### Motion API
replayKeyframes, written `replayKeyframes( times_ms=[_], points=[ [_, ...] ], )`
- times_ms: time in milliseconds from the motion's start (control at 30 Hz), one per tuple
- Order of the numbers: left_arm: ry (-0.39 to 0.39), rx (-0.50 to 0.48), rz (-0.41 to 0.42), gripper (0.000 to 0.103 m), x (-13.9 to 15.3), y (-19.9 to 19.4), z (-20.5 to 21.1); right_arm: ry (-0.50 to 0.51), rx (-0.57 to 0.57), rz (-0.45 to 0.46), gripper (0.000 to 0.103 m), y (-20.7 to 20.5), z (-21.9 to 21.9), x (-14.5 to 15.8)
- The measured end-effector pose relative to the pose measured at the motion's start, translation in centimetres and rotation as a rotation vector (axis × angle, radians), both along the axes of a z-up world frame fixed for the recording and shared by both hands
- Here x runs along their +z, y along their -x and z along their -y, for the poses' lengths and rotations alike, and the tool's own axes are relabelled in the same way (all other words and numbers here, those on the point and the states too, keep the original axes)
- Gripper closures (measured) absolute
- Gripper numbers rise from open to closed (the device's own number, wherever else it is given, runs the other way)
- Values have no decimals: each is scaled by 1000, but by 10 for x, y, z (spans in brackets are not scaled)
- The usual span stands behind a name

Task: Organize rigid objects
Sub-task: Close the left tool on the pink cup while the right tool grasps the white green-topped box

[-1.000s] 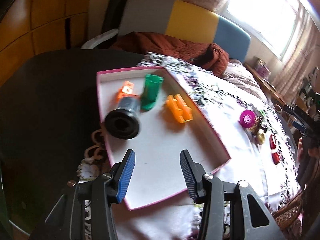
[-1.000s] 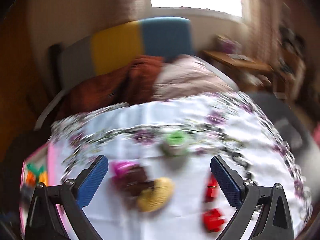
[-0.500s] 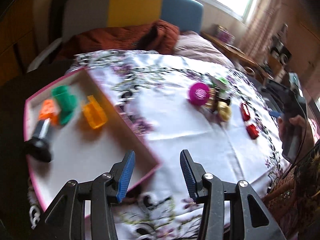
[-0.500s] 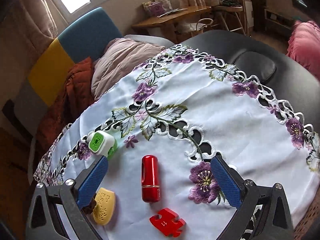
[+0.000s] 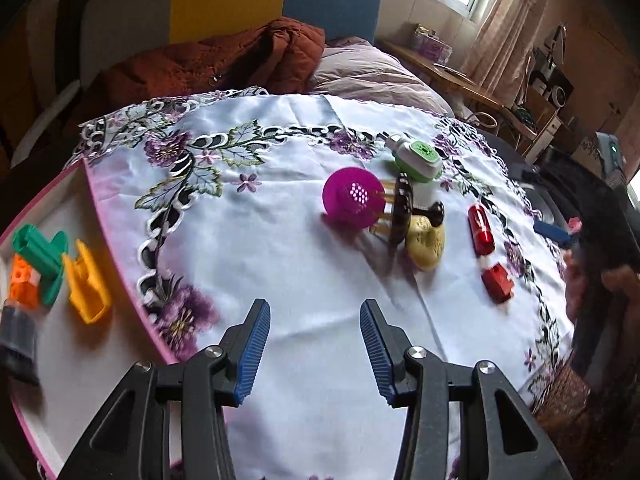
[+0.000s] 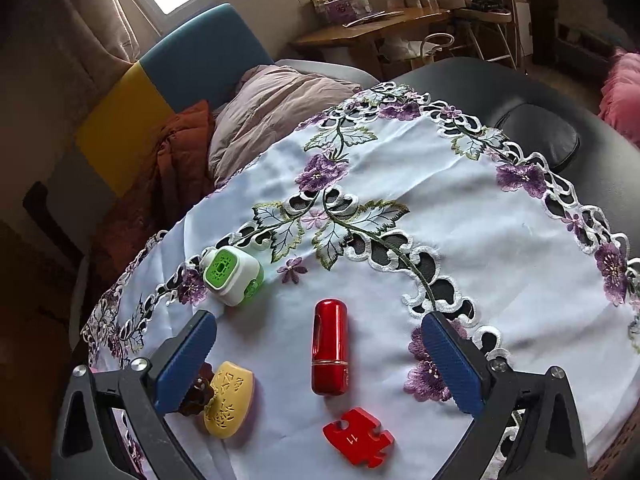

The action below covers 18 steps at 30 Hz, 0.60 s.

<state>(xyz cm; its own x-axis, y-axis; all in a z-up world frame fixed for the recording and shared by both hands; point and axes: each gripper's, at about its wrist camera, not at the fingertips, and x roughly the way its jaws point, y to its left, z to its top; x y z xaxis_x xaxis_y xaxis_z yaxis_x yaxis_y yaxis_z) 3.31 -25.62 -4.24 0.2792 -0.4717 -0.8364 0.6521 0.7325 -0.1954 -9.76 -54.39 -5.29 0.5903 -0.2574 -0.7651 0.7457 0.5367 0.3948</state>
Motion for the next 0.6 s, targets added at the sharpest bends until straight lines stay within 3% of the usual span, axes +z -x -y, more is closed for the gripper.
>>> replayKeyframes(
  times_ms=[200, 267, 333, 400, 600],
  points=[
    [-15, -46, 48, 55, -3, -27, 34, -17, 5, 9, 0, 1, 1, -1],
    [-8, -62, 42, 47, -6, -36, 45, -33, -2, 13, 0, 2, 3, -2],
    [17, -76, 8, 34, -9, -45, 54, -59, -5, 25, 0, 4, 5, -5],
    [56, -68, -44, 34, -11, -56, 62, -73, -6, 27, 0, 4, 6, -6],
    [78, -59, -80, 34, -20, -78, 88, -70, 14, 20, 0, -2, 4, -7]
  ],
)
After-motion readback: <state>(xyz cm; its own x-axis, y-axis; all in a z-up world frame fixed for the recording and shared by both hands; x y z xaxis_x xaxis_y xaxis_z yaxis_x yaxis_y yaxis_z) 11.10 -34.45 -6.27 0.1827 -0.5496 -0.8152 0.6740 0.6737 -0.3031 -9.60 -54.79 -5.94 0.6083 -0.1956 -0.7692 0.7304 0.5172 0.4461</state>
